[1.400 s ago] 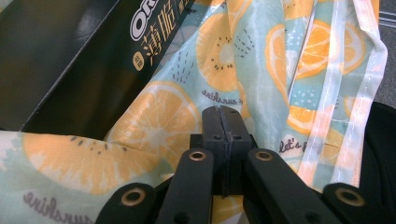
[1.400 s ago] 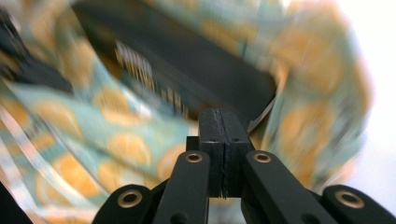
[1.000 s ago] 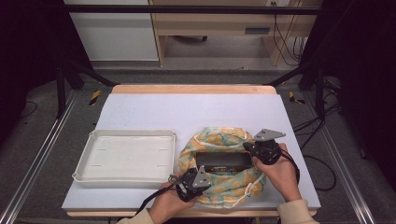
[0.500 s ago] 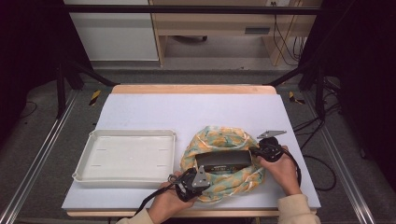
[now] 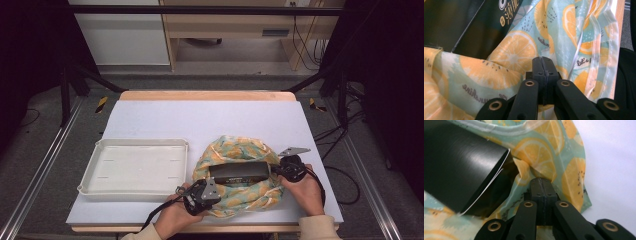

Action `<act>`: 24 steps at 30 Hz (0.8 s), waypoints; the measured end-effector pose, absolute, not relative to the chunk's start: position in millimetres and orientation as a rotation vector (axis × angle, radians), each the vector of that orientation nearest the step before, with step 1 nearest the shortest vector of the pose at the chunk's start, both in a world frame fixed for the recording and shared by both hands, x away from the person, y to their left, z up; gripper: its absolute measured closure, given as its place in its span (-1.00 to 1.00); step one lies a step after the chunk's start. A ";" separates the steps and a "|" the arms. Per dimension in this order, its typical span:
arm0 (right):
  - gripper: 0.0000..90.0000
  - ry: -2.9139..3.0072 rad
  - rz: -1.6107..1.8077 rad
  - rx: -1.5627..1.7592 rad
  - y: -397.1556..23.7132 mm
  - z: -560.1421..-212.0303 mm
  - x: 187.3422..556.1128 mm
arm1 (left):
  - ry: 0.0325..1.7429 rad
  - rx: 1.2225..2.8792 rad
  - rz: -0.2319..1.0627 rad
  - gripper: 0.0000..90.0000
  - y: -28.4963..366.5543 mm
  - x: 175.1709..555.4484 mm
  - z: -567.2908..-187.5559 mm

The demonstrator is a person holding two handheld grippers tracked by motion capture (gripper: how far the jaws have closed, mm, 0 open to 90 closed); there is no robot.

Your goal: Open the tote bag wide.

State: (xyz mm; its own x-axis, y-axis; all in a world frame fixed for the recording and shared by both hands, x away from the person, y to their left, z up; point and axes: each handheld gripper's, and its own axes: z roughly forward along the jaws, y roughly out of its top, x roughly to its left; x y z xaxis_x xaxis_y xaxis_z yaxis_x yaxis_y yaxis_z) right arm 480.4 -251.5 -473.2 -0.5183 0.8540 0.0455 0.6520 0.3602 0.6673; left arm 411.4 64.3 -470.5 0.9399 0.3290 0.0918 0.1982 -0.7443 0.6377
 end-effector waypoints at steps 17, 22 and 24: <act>1.00 2.154 1.026 1.290 -260.0 -445.7 462.5 | 0.398 2.342 0.229 1.00 72.7 410.0 -452.5; 1.00 2.145 1.050 1.251 -258.0 -433.8 453.9 | 0.428 2.295 0.239 1.00 81.6 410.6 -440.1; 1.00 2.150 1.055 1.220 -255.3 -428.2 451.6 | 0.446 2.274 0.249 1.00 87.5 412.9 -434.3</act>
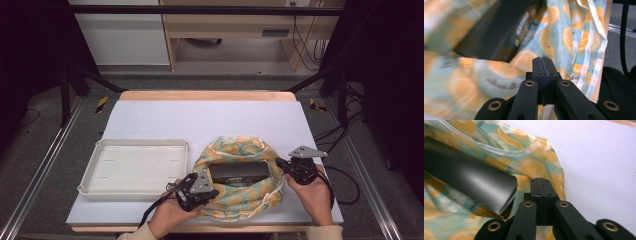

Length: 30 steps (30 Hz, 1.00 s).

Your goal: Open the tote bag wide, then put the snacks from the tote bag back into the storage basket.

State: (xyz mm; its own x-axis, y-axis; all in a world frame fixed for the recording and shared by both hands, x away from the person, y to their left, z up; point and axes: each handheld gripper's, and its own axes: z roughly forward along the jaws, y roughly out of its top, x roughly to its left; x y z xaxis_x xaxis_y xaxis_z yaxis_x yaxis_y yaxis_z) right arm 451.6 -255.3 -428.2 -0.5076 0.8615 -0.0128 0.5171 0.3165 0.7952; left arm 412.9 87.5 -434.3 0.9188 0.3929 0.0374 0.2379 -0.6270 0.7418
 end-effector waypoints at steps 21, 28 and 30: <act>-0.25 2.490 0.868 0.877 -209.3 -396.8 475.0 | 0.834 2.095 0.463 -0.56 179.6 450.2 -405.4; -0.32 2.598 0.762 0.770 -203.6 -394.7 483.3 | 0.861 2.110 0.495 -0.75 197.3 456.7 -404.0; -0.32 2.618 0.747 0.735 -201.5 -393.9 484.1 | 0.869 2.103 0.484 -0.77 201.2 458.8 -404.3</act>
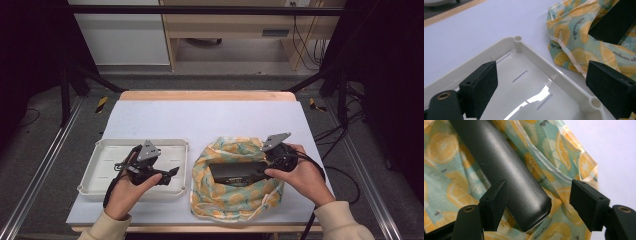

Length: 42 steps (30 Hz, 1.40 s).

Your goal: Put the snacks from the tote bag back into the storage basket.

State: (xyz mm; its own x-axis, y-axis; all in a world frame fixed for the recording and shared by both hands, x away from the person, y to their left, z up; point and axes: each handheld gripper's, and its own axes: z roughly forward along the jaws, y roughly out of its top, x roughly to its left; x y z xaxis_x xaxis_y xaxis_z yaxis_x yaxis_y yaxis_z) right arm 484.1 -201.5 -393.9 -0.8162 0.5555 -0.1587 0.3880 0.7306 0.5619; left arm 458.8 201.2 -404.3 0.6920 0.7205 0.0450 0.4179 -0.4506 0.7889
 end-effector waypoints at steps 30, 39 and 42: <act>-0.34 2.791 0.661 0.464 -183.7 -412.4 491.8 | 0.891 2.113 0.480 -0.75 216.1 465.4 -409.8; -0.26 2.834 0.616 0.434 -178.9 -417.6 490.4 | 0.881 2.125 0.471 -0.75 213.1 464.6 -410.8; -0.24 2.849 0.598 0.424 -178.9 -418.2 487.3 | 0.873 2.131 0.471 -0.75 211.5 464.3 -411.1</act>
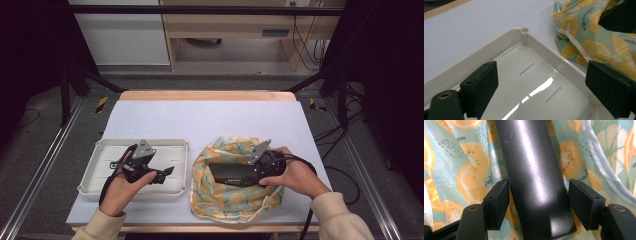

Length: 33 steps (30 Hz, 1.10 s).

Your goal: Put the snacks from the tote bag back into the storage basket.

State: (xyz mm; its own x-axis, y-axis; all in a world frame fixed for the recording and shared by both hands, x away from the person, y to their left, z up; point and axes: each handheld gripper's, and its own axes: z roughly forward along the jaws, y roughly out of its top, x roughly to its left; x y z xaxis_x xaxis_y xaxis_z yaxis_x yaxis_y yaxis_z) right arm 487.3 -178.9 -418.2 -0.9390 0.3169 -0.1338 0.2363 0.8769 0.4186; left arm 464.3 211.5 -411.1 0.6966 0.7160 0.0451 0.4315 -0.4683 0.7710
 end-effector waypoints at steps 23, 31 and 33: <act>-0.05 2.802 0.691 0.347 -182.9 -421.5 480.4 | 0.878 2.134 0.460 -0.74 214.9 465.4 -410.5; -0.05 2.722 0.770 0.367 -193.5 -411.6 474.4 | 0.886 2.131 0.457 -0.74 217.6 466.4 -410.0; -0.05 2.710 0.777 0.372 -195.1 -410.1 474.5 | 0.884 2.131 0.456 -0.74 217.1 466.4 -409.7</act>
State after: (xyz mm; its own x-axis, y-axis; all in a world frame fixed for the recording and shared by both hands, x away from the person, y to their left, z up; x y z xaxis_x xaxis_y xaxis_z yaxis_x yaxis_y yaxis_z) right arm 474.5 -195.1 -410.1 -0.9225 0.3238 -0.2101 0.1633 0.8207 0.5476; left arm 466.4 217.1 -409.7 0.6951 0.7182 0.0322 0.4428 -0.4630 0.7678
